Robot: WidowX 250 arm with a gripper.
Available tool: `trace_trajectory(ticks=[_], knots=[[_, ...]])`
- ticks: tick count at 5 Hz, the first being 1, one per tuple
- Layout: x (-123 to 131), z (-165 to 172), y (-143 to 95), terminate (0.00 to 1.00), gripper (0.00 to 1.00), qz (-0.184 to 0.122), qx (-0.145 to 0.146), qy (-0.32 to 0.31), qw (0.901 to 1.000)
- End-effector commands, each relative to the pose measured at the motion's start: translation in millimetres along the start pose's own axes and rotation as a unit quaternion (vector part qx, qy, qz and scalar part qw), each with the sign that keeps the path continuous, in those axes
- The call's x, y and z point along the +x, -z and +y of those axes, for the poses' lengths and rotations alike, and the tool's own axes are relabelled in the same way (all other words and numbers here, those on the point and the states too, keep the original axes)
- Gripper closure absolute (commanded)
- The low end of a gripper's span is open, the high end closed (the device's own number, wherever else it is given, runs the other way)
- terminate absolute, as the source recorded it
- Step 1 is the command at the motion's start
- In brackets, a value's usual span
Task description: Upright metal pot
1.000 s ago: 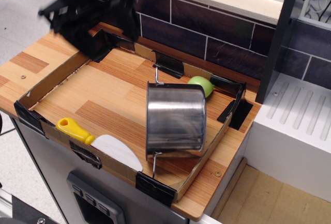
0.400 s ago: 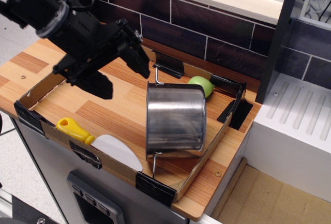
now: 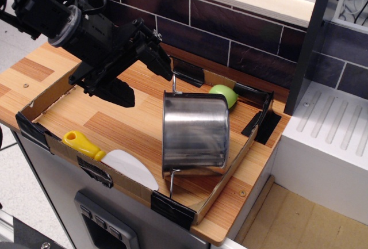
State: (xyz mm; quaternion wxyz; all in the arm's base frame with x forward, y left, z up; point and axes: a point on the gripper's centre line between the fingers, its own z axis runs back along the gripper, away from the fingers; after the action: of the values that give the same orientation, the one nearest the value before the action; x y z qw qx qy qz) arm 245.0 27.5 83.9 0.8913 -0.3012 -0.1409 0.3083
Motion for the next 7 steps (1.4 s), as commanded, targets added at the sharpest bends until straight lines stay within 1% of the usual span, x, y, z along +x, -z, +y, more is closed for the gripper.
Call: trace_trajectory(ticks=[1,2,3,4,5,6,7], knots=[[4,-10,16,0.00,0.00,0.014,0.030,-0.032,0.9990],[3,-16,23,0.00,0.00,0.030,0.028,-0.054,0.9977],[2,-19,33,0.00,0.00,0.063,0.037,-0.076,0.9944],[2,-21,38,0.00,1.00,0.080,0.036,-0.102,0.9909],[5,-18,39,0.00,1.00,0.082,0.042,-0.133,0.9868],[3,-19,35,0.00,1.00,0.088,0.065,-0.146,0.9832],[-7,-24,29,0.00,1.00,0.073,0.125,-0.113,0.9830]])
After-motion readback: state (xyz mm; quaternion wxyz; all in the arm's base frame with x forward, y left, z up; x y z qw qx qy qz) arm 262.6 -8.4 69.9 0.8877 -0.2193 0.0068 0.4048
